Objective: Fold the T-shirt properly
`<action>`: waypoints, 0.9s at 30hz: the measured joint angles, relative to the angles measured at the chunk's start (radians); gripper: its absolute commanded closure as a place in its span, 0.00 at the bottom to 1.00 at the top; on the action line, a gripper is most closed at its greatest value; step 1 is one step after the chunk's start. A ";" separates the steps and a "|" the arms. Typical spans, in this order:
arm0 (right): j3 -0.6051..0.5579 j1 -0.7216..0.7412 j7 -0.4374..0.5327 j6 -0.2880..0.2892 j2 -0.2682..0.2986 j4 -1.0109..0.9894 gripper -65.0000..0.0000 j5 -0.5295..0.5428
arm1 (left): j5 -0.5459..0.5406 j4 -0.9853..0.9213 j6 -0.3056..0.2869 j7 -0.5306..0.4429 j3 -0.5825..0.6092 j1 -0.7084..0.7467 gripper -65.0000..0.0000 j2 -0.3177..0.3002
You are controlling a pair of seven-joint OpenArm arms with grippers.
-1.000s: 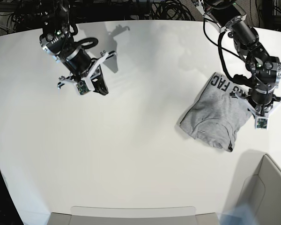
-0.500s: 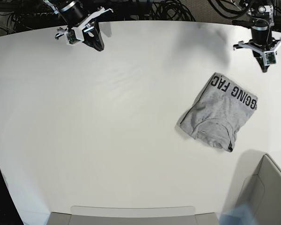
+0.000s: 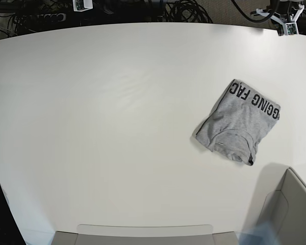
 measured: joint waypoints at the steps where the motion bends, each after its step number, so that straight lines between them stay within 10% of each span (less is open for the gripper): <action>1: 0.001 -0.013 0.004 0.000 -0.001 -0.007 1.00 0.001 | 0.000 -0.007 0.002 -0.002 0.000 0.013 1.00 0.000; 11: 0.105 -0.027 0.005 -0.001 -0.011 -0.239 1.00 0.002 | 0.000 -0.167 0.002 -0.031 0.000 0.115 1.00 -0.002; 27: 0.085 0.318 0.017 0.003 0.169 -0.836 1.00 -0.060 | 0.237 -0.881 0.005 -0.441 -0.019 0.008 1.00 -0.003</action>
